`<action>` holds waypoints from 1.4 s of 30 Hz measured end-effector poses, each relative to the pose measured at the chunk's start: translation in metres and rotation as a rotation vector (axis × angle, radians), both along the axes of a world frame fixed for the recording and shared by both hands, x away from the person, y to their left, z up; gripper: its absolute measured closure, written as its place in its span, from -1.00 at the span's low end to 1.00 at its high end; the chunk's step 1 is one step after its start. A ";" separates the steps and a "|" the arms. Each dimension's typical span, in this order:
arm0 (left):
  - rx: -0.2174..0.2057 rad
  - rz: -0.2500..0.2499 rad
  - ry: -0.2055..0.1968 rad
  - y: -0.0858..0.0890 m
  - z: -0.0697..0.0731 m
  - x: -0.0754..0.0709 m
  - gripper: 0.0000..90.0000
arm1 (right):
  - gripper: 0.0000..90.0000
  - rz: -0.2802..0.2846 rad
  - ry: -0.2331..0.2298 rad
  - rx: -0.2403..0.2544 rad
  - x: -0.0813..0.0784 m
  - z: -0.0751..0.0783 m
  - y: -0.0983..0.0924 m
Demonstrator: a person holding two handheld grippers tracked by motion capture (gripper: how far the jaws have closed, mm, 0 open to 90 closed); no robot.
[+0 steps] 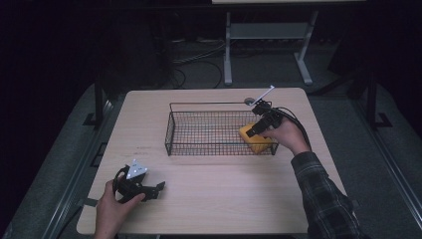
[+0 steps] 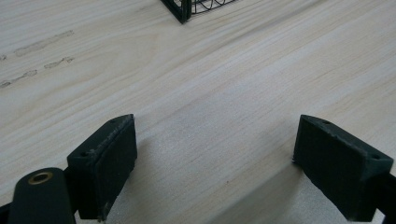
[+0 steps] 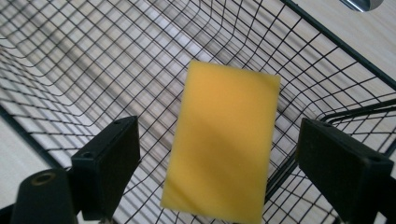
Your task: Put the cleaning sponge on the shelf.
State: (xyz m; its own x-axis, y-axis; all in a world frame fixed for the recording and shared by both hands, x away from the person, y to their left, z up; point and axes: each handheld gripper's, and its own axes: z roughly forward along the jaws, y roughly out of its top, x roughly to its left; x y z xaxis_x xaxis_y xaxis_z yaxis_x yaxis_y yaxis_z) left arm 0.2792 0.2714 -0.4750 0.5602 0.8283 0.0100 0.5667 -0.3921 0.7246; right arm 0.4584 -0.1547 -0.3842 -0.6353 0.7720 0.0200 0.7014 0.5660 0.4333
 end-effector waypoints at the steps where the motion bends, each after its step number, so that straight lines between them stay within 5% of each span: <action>1: 0.000 0.000 0.000 0.000 0.000 0.000 -0.72 | -0.70 0.002 -0.004 0.004 -0.002 0.002 -0.001; 22: 0.002 0.004 0.000 0.000 0.000 0.000 -0.72 | -0.71 0.045 -0.092 0.093 -0.055 0.022 -0.019; 42: 0.003 0.005 -0.002 0.000 0.000 0.000 -0.72 | -0.93 0.082 -0.124 0.135 -0.114 0.005 -0.029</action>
